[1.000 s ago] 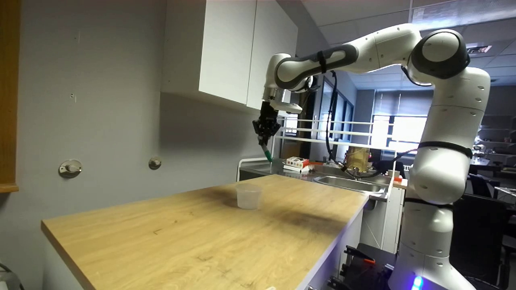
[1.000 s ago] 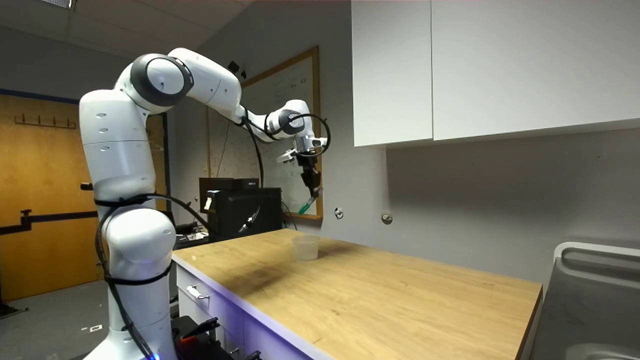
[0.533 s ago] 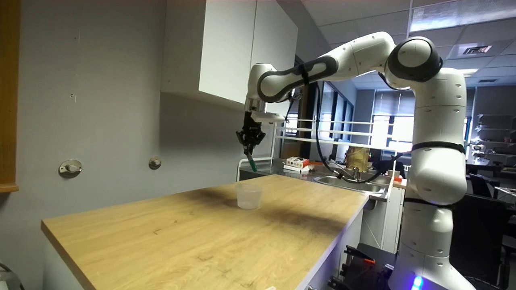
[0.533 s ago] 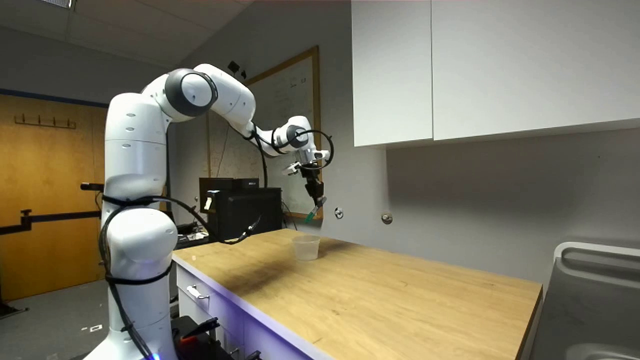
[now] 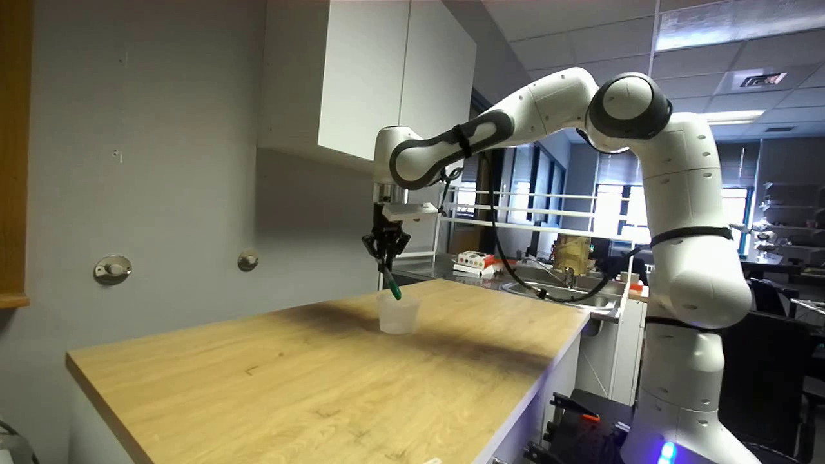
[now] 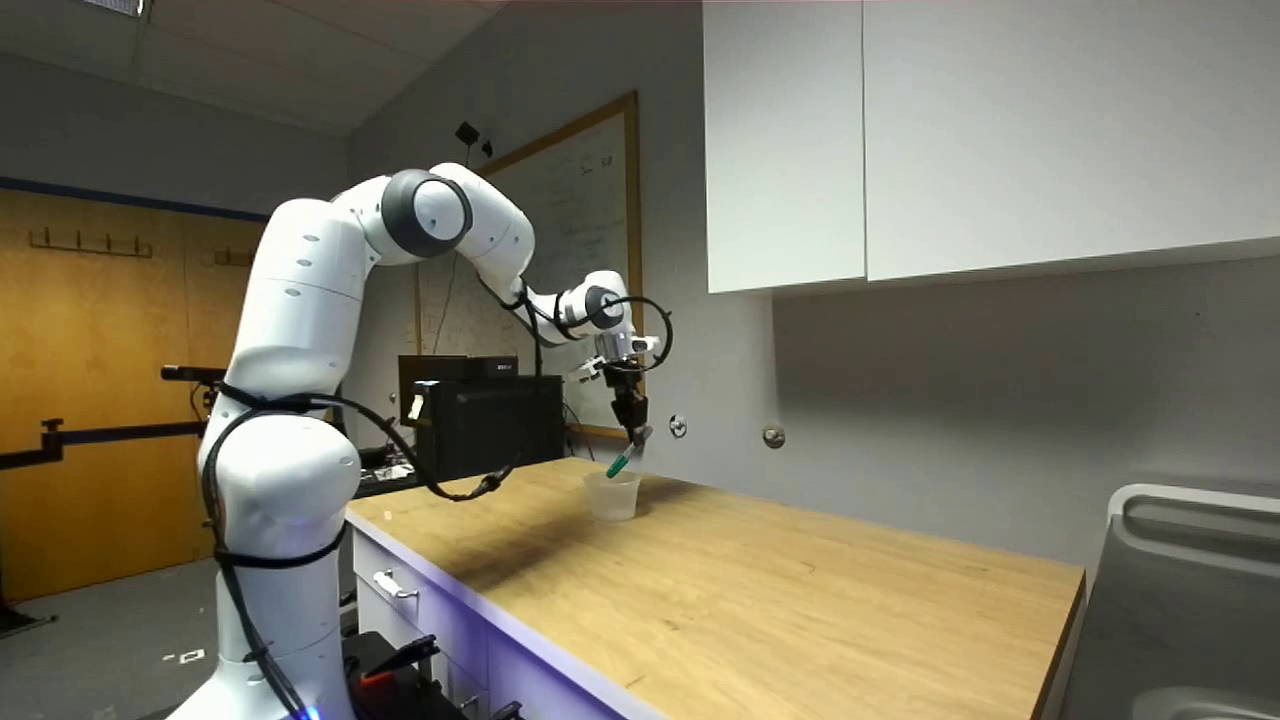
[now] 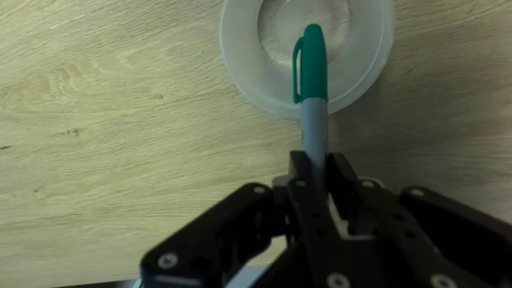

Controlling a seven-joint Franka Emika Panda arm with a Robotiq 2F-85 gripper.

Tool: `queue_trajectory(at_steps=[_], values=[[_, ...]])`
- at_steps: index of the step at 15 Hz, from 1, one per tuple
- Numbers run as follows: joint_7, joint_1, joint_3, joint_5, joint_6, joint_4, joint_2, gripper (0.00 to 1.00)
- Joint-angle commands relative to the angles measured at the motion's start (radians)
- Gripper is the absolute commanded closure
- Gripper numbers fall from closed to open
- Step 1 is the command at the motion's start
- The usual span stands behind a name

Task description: Put the pen in the bowl

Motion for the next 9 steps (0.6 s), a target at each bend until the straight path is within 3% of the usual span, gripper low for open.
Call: queue_trajectory(at_steps=[1,3,9], values=[[0.032,0.031,-0.027,-0.023,-0.034,0.045,0.041,0.57],[0.031,0.038,-0.035,-0.024,-0.042,0.045,0.047,0.52],[-0.014,0.052,-0.031,-0.015,-0.088,0.037,0.023,0.07]])
